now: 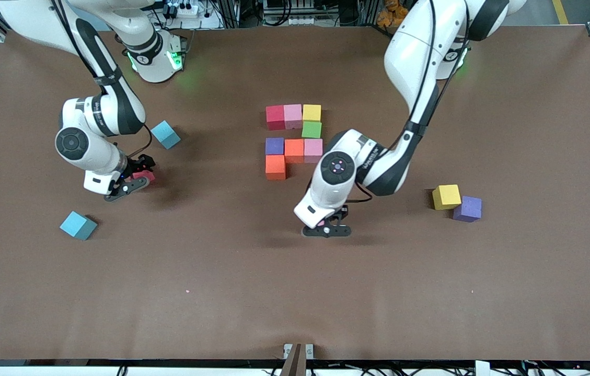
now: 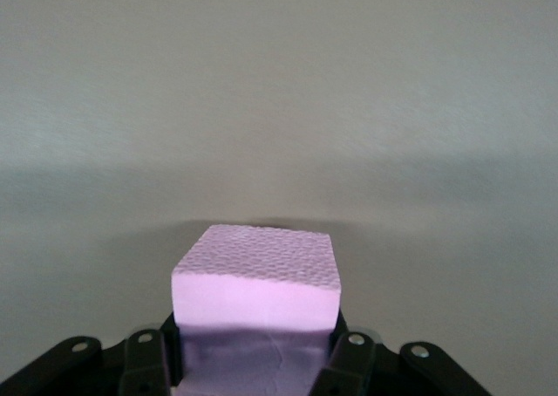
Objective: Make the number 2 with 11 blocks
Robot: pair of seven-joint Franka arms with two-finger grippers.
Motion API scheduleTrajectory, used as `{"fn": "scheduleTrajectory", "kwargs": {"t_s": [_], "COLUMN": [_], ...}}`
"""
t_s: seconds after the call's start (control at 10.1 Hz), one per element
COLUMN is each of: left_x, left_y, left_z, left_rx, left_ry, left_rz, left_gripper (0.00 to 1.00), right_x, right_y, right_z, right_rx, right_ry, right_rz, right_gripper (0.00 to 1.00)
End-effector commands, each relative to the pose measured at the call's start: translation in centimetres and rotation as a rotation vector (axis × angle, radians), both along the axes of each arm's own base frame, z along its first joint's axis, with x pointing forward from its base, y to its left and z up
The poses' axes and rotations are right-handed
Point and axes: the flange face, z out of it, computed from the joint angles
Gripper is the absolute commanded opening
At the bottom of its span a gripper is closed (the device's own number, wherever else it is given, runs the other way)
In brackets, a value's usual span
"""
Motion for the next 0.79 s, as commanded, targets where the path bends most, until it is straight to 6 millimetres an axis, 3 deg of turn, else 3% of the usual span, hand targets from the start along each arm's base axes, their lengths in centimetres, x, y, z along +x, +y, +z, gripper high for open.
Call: {"fn": "scheduleTrajectory", "kwargs": {"t_s": [0.0, 0.3, 0.69], "left_x": [-0.4, -2.5, -7.1], "left_y": [-1.6, -3.9, -8.6], "left_z": [-0.2, -1.0, -1.0], "left_rx": [-0.013, -0.007, -0.026], "left_ry": [-0.007, 0.001, 0.024], "left_rz": [-0.001, 0.012, 0.077], "left_gripper": [0.14, 0.14, 0.1], "right_x": [-1.8, -2.5, -3.3], "right_y": [-0.2, -0.3, -0.7], "right_z": [0.1, -0.8, -1.5], "right_rx": [0.003, 0.012, 0.013], "right_ry": [-0.024, -0.042, -0.028], "right_rz": [0.03, 0.05, 0.044], "right_gripper": [1.0, 1.0, 1.0]}}
